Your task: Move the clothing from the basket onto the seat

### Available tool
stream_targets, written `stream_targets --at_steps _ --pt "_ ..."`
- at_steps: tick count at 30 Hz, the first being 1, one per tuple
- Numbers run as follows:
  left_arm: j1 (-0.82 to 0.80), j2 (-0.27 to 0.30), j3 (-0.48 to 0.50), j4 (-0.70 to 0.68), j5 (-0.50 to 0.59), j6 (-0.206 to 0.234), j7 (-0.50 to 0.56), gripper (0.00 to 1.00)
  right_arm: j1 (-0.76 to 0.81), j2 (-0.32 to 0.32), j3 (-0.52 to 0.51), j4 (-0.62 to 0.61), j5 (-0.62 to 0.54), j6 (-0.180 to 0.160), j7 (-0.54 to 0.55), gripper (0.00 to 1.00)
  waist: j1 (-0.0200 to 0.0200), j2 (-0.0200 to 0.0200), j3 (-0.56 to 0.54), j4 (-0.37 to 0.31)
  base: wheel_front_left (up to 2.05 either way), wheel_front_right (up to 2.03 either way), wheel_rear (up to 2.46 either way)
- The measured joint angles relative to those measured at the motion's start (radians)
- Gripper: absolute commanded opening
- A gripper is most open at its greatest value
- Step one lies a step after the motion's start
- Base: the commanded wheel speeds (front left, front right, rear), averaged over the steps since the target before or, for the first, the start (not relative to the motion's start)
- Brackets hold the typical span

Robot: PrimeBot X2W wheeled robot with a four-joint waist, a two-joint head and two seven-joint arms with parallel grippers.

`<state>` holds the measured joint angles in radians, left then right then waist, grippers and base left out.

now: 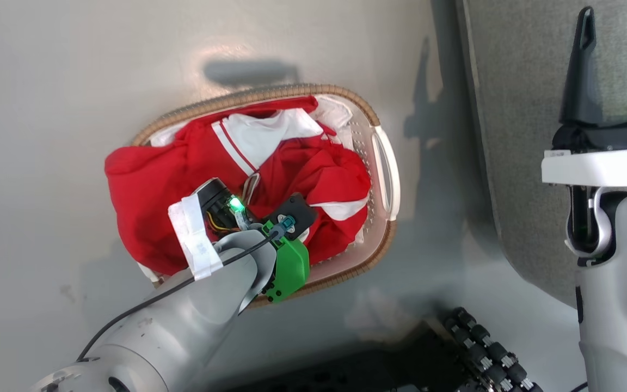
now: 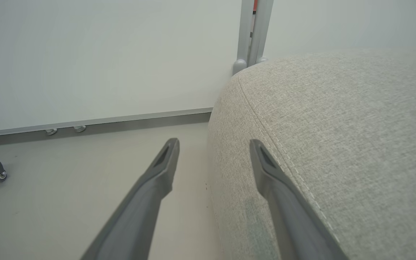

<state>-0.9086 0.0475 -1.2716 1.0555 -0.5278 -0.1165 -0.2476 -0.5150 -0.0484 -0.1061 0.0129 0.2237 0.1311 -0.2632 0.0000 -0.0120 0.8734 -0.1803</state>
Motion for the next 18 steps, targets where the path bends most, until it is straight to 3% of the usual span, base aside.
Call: stream_targets --at_steps 7,18 --pt "0.011 0.016 0.042 -0.085 0.020 0.021 -0.015 0.00 0.057 0.000 -0.001 0.036 -0.041 0.000 0.000 1.00 0.0000 0.0000 -0.103 0.018 0.00 0.00 0.00" --pt "0.069 0.160 0.135 -0.320 0.109 0.060 -0.016 0.00 0.182 0.000 0.009 0.097 -0.083 0.000 0.000 1.00 0.0000 0.0000 -0.312 0.060 0.00 0.00 0.00"
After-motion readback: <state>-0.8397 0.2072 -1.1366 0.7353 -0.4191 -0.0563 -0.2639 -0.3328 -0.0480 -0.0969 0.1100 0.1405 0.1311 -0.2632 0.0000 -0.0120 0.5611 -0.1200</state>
